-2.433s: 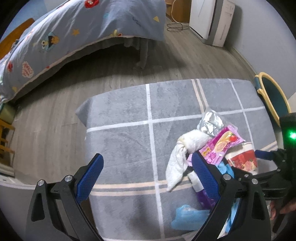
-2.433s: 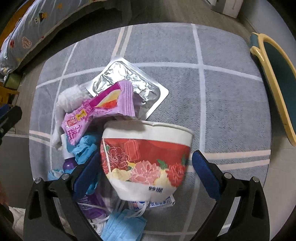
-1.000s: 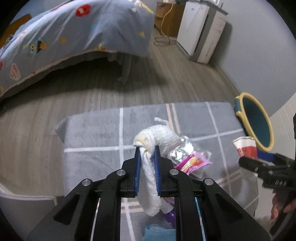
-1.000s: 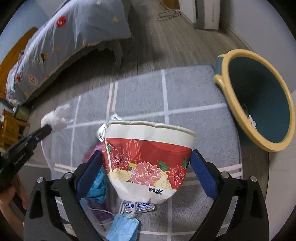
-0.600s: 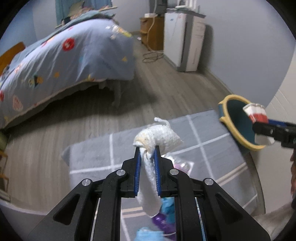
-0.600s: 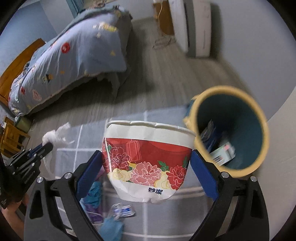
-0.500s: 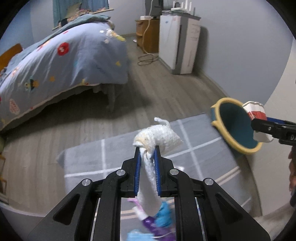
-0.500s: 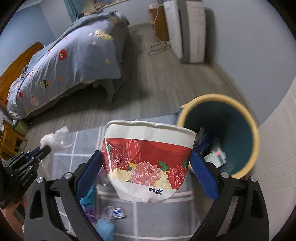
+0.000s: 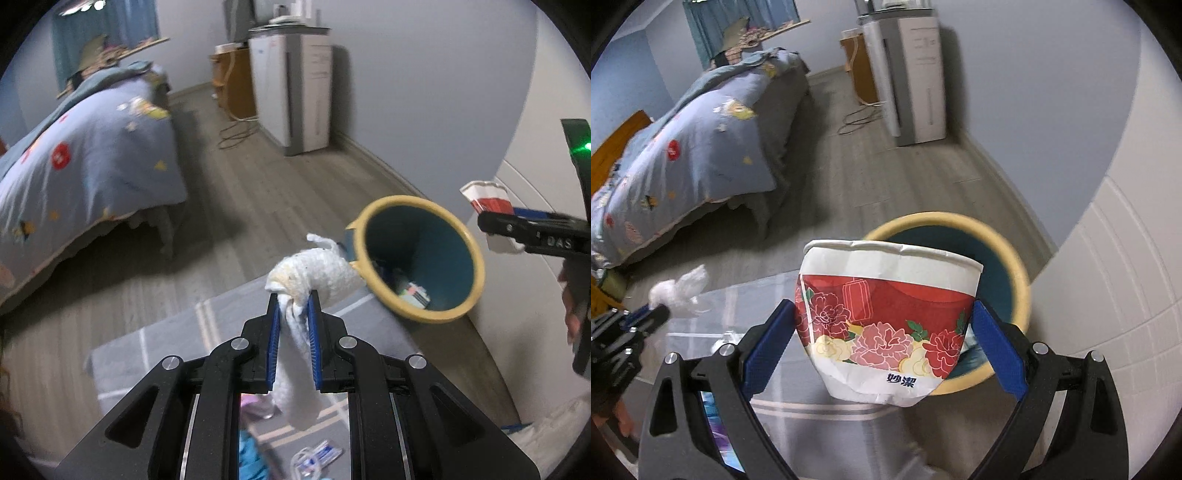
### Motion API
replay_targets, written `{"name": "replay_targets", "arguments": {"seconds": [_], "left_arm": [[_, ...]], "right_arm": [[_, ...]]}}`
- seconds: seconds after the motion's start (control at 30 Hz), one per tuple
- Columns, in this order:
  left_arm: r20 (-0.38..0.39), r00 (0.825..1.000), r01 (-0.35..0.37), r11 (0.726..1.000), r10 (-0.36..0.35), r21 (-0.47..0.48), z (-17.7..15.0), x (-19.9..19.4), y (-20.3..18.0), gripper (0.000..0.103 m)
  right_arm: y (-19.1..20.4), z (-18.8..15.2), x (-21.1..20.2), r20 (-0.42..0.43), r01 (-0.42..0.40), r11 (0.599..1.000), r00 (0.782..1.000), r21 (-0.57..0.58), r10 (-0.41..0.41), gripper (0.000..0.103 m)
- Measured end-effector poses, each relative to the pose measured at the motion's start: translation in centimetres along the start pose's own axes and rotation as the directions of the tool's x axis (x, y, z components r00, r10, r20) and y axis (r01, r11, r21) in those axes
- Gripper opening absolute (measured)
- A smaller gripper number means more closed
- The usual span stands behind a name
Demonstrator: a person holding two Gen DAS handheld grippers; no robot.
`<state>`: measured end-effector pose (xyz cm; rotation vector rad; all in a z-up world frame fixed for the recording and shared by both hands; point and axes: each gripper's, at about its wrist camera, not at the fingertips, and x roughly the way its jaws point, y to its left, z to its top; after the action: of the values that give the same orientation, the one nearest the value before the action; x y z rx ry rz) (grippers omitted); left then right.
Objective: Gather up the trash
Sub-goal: 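Carry the paper cup and tissue over the teal bin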
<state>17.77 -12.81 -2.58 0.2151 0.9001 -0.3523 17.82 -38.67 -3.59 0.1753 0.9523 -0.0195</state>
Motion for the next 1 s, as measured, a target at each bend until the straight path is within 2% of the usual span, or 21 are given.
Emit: {"name": "replay_targets", "arguments": {"seconds": [0.07, 0.17, 0.3, 0.47, 0.7, 1.0], "left_arm": [[-0.002, 1.000, 0.018, 1.000, -0.018, 0.021, 0.7, 0.7, -1.6, 0.015], [-0.008, 0.999, 0.044, 0.998, -0.044, 0.036, 1.6, 1.6, -3.7, 0.015], [-0.028, 0.997, 0.078, 0.995, -0.076, 0.066, 2.5, 3.2, -6.6, 0.015], [-0.076, 0.993, 0.100, 0.990, -0.093, 0.104, 2.9, 5.7, -9.6, 0.015], [-0.110, 0.989, 0.112, 0.988, -0.099, 0.111, 3.0, 8.7, -11.6, 0.015], [-0.146, 0.983, 0.122, 0.988, -0.107, 0.097, 2.9, 11.5, -12.2, 0.015]], "right_arm": [[-2.3, 0.0, 0.5, -0.005, 0.028, 0.999, 1.000, 0.042, -0.028, 0.093], [-4.9, -0.3, 1.8, -0.032, 0.010, 0.987, 0.999, 0.157, -0.005, 0.093], [-5.2, -0.5, 3.0, -0.057, 0.032, 0.988, 0.998, 0.154, -0.024, 0.093], [-5.5, -0.6, 3.7, -0.066, 0.022, 0.982, 0.998, 0.185, -0.009, 0.093], [-7.4, -1.6, 5.5, -0.111, 0.013, 0.956, 0.994, 0.294, 0.021, 0.093], [-8.0, -1.9, 7.0, -0.129, 0.014, 0.938, 0.991, 0.346, 0.033, 0.093]]}}
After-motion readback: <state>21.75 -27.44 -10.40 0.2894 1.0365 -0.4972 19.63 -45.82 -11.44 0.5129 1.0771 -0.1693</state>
